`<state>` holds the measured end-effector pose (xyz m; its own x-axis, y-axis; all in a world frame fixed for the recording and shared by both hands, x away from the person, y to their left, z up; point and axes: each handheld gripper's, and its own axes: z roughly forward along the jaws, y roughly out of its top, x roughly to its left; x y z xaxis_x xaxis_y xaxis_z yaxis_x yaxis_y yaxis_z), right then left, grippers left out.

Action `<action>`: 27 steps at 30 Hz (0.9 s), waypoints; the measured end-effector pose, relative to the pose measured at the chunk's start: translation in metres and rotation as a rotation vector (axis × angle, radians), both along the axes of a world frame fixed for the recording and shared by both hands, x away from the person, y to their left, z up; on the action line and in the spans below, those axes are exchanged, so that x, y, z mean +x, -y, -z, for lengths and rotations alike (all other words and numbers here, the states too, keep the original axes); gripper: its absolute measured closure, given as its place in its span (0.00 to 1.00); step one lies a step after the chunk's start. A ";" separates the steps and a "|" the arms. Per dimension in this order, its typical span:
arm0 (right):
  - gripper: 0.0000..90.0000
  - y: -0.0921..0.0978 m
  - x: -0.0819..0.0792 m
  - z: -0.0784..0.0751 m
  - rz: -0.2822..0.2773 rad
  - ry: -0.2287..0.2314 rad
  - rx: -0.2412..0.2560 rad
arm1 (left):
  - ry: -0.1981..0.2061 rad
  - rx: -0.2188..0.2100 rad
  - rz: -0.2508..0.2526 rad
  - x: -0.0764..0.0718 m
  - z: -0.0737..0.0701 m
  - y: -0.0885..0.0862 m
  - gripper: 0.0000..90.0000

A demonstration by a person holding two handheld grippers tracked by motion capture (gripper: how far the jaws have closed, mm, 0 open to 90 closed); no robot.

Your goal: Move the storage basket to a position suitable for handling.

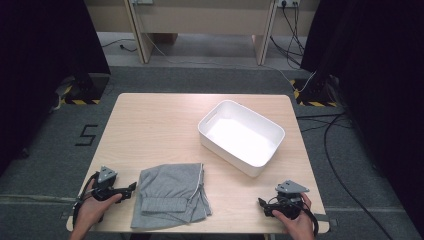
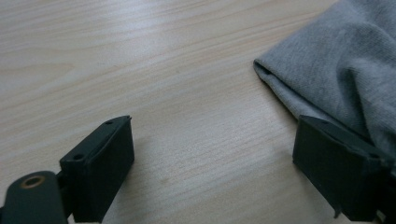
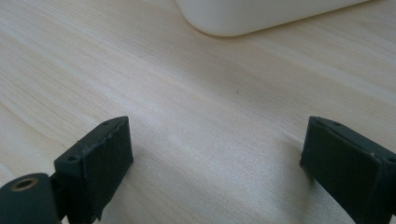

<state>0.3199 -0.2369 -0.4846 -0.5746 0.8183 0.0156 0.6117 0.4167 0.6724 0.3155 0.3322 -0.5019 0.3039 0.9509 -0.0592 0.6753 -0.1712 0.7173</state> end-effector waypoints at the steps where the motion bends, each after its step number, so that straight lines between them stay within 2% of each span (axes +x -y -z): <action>1: 0.11 0.000 0.000 0.000 0.000 0.000 0.000 | 0.000 0.000 0.000 0.000 0.000 0.000 0.13; 9: 0.12 0.000 0.000 0.000 -0.002 0.003 0.001 | 0.000 0.001 0.001 0.000 0.000 0.000 0.13; 11: 0.18 0.002 0.000 0.000 0.015 0.017 0.006 | 0.000 0.001 0.001 0.000 0.000 0.000 0.13; 16: 0.21 0.005 0.000 -0.003 0.039 0.015 0.024 | 0.000 0.001 0.001 0.000 0.000 0.000 0.13; 23: 0.23 0.007 0.002 -0.019 0.070 0.076 0.063 | 0.000 0.001 0.001 0.000 0.000 0.000 0.13; 24: 0.24 0.007 0.003 -0.025 0.097 0.083 0.084 | 0.000 0.001 0.001 0.000 0.000 0.000 0.13; 27: 0.24 0.008 0.005 -0.031 0.110 0.096 0.090 | 0.000 0.001 0.001 0.000 0.000 0.000 0.13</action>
<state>0.3251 -0.2454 -0.4537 -0.4842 0.8740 0.0411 0.5816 0.2864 0.7614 0.3156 0.3323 -0.5018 0.3045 0.9507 -0.0581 0.6750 -0.1724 0.7174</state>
